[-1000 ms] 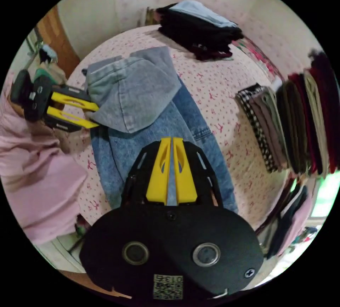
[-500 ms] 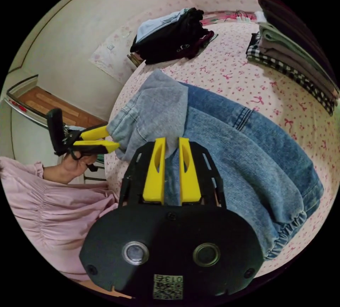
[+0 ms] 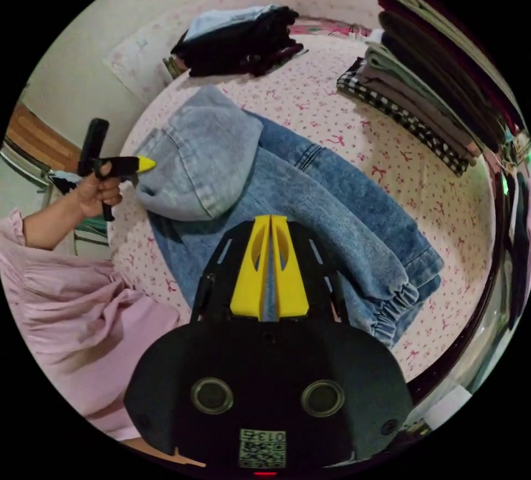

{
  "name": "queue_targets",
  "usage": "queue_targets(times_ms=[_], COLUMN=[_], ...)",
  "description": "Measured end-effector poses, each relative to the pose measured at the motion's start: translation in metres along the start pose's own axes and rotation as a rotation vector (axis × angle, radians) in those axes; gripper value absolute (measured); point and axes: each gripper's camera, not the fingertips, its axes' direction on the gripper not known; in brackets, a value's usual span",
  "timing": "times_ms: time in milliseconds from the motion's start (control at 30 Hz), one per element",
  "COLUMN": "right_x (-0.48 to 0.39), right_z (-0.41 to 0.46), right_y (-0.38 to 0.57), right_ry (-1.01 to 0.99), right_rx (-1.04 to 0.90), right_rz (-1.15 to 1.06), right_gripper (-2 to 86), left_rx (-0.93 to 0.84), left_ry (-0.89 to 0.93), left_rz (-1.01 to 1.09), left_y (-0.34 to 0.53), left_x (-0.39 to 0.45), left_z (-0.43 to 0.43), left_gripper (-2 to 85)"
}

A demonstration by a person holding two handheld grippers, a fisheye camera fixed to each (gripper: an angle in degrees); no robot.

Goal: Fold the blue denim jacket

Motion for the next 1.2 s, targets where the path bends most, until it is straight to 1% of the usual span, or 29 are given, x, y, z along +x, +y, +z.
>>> queue_targets(times_ms=[33, 67, 133, 167, 200, 233, 267, 333, 400, 467, 533, 567, 600, 700, 767, 833, 900, 933, 967, 1033, 1067, 1100, 1133, 1167, 1200], right_x=[-0.006, -0.026, -0.086, -0.102, -0.136, -0.153, -0.186, -0.232, -0.253, -0.265, -0.282, -0.286, -0.294, -0.307, -0.316, -0.325, -0.339, -0.347, -0.351, -0.362, -0.363, -0.363, -0.362, -0.361, -0.358], right_z=[-0.01, -0.029, -0.054, -0.057, -0.059, -0.058, -0.049, -0.023, -0.007, 0.0, -0.013, -0.015, -0.016, -0.004, -0.006, -0.026, -0.06, -0.069, -0.069, -0.05, -0.028, -0.005, 0.016, 0.025, 0.038], right_y=[0.004, 0.012, 0.02, 0.021, 0.022, 0.023, 0.024, 0.024, 0.025, 0.031, 0.054, 0.061, 0.074, 0.095, 0.097, 0.09, 0.079, 0.072, 0.068, 0.049, 0.037, 0.03, 0.027, 0.028, 0.033], right_ry=[-0.001, 0.03, 0.054, 0.047, 0.013, 0.004, 0.034, 0.195, 0.277, 0.303, 0.342, 0.369, 0.43, 0.515, 0.528, 0.465, 0.317, 0.293, 0.307, 0.387, 0.442, 0.435, 0.427, 0.444, 0.483], right_rx=[0.037, 0.102, 0.174, 0.192, 0.213, 0.212, 0.184, 0.141, 0.08, 0.029, 0.098, 0.123, 0.155, 0.143, 0.128, 0.158, 0.279, 0.35, 0.365, 0.294, 0.208, 0.116, 0.032, 0.004, 0.002], right_rz=[-0.009, -0.074, -0.265, -0.305, -0.4, -0.45, -0.546, -0.613, -0.649, -0.693, -0.786, -0.815, -0.867, -0.943, -0.922, -0.83, -0.763, -0.734, -0.713, -0.683, -0.651, -0.653, -0.666, -0.672, -0.689], right_gripper=[1.4, 2.0, 4.6, 5.2, 6.4, 6.6, 6.8, 5.1, 2.7, 1.8, 1.2, 1.1, 1.0, 0.7, 0.6, 0.3, 0.0, -0.1, -0.1, -0.1, -0.1, -0.1, -0.1, -0.1, -0.1], left_rx=[-0.004, -0.025, -0.054, -0.061, -0.064, -0.07, -0.077, -0.092, -0.103, -0.123, -0.124, -0.121, -0.117, -0.135, -0.114, -0.095, -0.102, -0.109, -0.114, -0.112, -0.108, -0.109, -0.125, -0.153, -0.164], left_ry=[-0.008, -0.016, -0.009, 0.003, 0.011, 0.02, 0.017, 0.005, -0.006, -0.009, 0.002, 0.038, 0.057, 0.148, 0.199, 0.19, 0.187, 0.179, 0.173, 0.164, 0.155, 0.148, 0.104, 0.048, 0.029], left_rz=[0.034, 0.066, 0.085, 0.083, 0.082, 0.081, 0.086, 0.095, 0.106, 0.128, 0.144, 0.135, 0.125, 0.026, -0.001, 0.006, 0.01, 0.017, 0.022, 0.034, 0.039, 0.043, 0.065, 0.104, 0.123], left_y=[-0.002, -0.006, -0.014, -0.019, -0.021, -0.025, -0.028, -0.031, -0.033, -0.037, -0.041, -0.044, -0.045, -0.042, -0.037, -0.035, -0.035, -0.035, -0.035, -0.036, -0.036, -0.037, -0.038, -0.039, -0.039], left_x=[0.003, 0.007, 0.006, 0.002, 0.0, -0.004, -0.007, -0.01, -0.011, -0.013, -0.016, -0.022, -0.027, -0.058, -0.067, -0.068, -0.069, -0.068, -0.066, -0.063, -0.06, -0.059, -0.054, -0.047, -0.043], left_z=[-0.005, -0.007, -0.006, -0.006, -0.006, -0.007, -0.008, -0.009, -0.011, -0.013, -0.014, -0.013, -0.011, 0.008, 0.012, 0.007, 0.006, 0.006, 0.006, 0.005, 0.004, 0.004, 0.004, 0.006, 0.008], left_gripper=[2.6, 2.5, 2.4, 2.4, 2.3, 2.3, 2.2, 2.1, 2.0, 1.8, 1.7, 1.7, 1.7, 1.7, 1.7, 1.7, 1.7, 1.7, 1.7, 1.6, 1.6, 1.6, 1.6, 1.6, 1.6])
